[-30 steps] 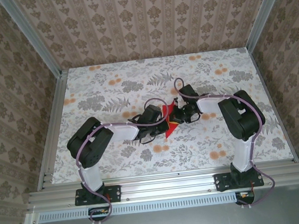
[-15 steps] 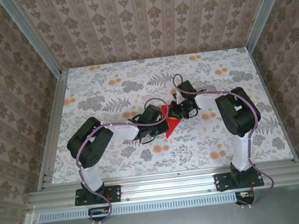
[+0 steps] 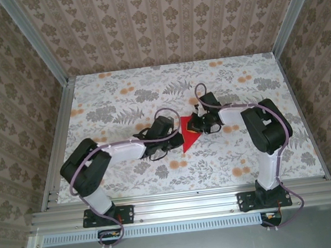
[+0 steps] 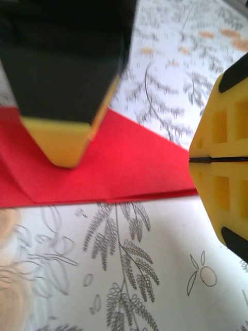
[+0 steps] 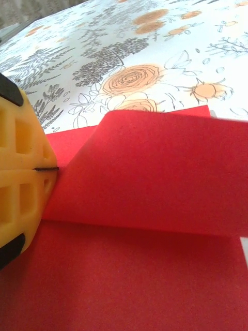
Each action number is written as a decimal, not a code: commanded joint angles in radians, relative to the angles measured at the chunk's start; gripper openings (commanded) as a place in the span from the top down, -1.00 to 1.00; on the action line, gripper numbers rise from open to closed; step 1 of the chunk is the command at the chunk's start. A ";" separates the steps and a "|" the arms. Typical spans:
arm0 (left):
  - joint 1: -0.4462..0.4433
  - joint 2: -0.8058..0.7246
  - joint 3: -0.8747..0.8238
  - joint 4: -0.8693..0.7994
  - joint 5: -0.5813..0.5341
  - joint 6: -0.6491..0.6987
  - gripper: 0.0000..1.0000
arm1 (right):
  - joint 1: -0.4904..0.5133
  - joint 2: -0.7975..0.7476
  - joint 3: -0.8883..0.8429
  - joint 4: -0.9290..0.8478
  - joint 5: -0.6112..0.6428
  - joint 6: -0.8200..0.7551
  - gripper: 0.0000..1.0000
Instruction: Fold a paper plane with a square sheet of paper (pick it up from the middle)
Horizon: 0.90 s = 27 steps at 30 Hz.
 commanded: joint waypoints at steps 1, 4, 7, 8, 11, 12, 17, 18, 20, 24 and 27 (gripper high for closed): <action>0.010 -0.060 -0.024 0.036 -0.003 -0.009 0.76 | 0.033 -0.030 -0.088 -0.032 0.134 0.132 0.88; 0.011 -0.058 -0.047 0.077 0.000 -0.023 0.75 | 0.071 -0.070 -0.130 -0.016 0.184 0.208 0.88; 0.008 -0.020 -0.047 0.117 0.041 -0.030 0.75 | 0.102 -0.095 -0.153 -0.013 0.232 0.266 0.87; 0.006 -0.006 -0.046 0.126 0.054 -0.032 0.75 | 0.107 -0.100 -0.160 -0.002 0.234 0.280 0.87; -0.004 0.040 -0.038 0.143 0.080 -0.037 0.79 | 0.108 -0.097 -0.170 0.019 0.231 0.310 0.87; -0.007 0.053 -0.037 0.143 0.086 -0.038 0.80 | 0.108 -0.095 -0.168 0.022 0.229 0.313 0.87; -0.011 0.111 -0.033 0.133 0.106 -0.043 0.88 | 0.108 -0.086 -0.170 0.044 0.207 0.326 0.87; -0.012 0.120 -0.036 0.135 0.109 -0.044 0.89 | 0.108 -0.085 -0.170 0.049 0.204 0.326 0.87; -0.011 0.136 -0.037 0.135 0.116 -0.054 0.92 | 0.106 -0.082 -0.170 0.054 0.201 0.332 0.87; -0.012 0.149 -0.054 0.101 0.091 -0.081 0.96 | 0.100 -0.079 -0.172 0.064 0.191 0.319 0.87; -0.012 0.140 -0.055 0.005 0.054 -0.079 0.98 | 0.087 -0.083 -0.177 0.092 0.175 0.277 0.87</action>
